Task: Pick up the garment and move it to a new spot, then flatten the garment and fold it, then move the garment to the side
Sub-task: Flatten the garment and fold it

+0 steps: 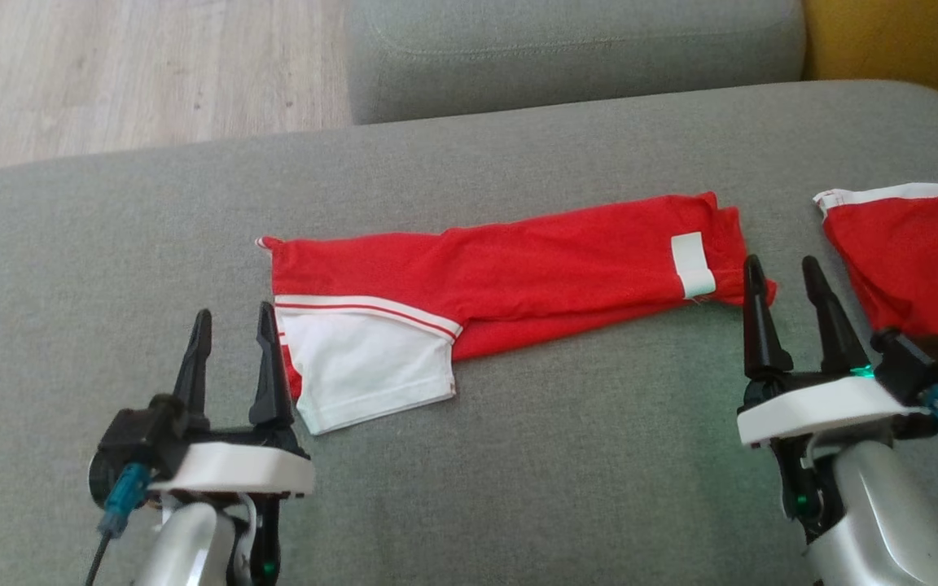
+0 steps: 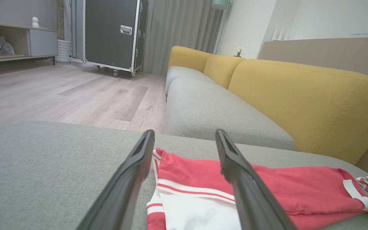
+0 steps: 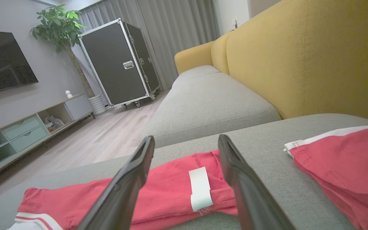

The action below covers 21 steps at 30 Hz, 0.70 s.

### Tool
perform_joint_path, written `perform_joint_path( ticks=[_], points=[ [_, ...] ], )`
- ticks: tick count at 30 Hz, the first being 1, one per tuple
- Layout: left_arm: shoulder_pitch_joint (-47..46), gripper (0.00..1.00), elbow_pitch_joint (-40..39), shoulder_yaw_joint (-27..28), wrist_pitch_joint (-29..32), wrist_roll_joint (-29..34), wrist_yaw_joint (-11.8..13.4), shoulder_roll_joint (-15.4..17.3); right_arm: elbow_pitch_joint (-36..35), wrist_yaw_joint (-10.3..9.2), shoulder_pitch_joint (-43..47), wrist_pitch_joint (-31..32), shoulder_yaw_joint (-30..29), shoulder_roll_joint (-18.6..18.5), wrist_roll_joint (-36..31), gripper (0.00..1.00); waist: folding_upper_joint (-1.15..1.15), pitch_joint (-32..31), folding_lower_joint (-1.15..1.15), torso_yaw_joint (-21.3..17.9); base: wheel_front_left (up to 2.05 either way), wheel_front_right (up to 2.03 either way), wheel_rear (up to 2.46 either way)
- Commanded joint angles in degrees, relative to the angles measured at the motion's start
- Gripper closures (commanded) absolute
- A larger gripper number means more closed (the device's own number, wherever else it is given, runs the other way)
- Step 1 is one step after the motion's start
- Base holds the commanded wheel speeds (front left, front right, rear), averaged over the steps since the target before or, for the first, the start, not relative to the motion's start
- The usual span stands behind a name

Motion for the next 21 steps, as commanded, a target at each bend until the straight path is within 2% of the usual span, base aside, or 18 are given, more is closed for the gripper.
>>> perform_joint_path(
  ticks=[1, 6, 11, 15, 21],
  points=[
    [-2.5, 0.0, -1.5, 2.6, -0.5, 0.8, -0.4, 0.3, -2.2, 0.2, -1.9, -0.6, 0.9, 0.4, -0.5, 0.0, 0.0, 0.5, 0.0, 0.2, 0.0, 0.0, 0.0],
    [-3.8, 0.0, -0.1, 4.8, -0.5, 4.1, -3.9, -1.8, 1.1, 0.2, -5.2, -0.6, -0.5, -0.2, -3.2, 0.0, 0.0, 3.1, 0.0, 1.2, 0.0, 0.0, 0.0],
    [-6.0, 0.0, 1.2, 5.6, -0.5, 6.1, -6.1, -3.2, 11.1, 0.2, -12.0, 3.8, -6.2, -1.4, -6.5, 0.0, 0.0, 7.0, 0.0, 3.3, 0.0, 0.0, 0.0],
    [-7.8, 0.0, 2.1, 5.7, -0.5, 7.1, -7.2, -3.9, 19.7, 0.2, -17.6, 6.8, -11.3, -2.2, -9.0, 0.0, 0.0, 9.5, 0.0, 5.2, 0.0, 0.0, 0.0],
    [-9.5, 0.0, 2.8, 5.7, -0.5, 7.7, -8.0, -4.4, 30.9, 0.2, -22.9, 9.1, -15.2, -3.0, -11.6, 0.0, 0.0, 11.4, 0.0, 7.1, 0.0, 0.0, 0.0]
  ],
)
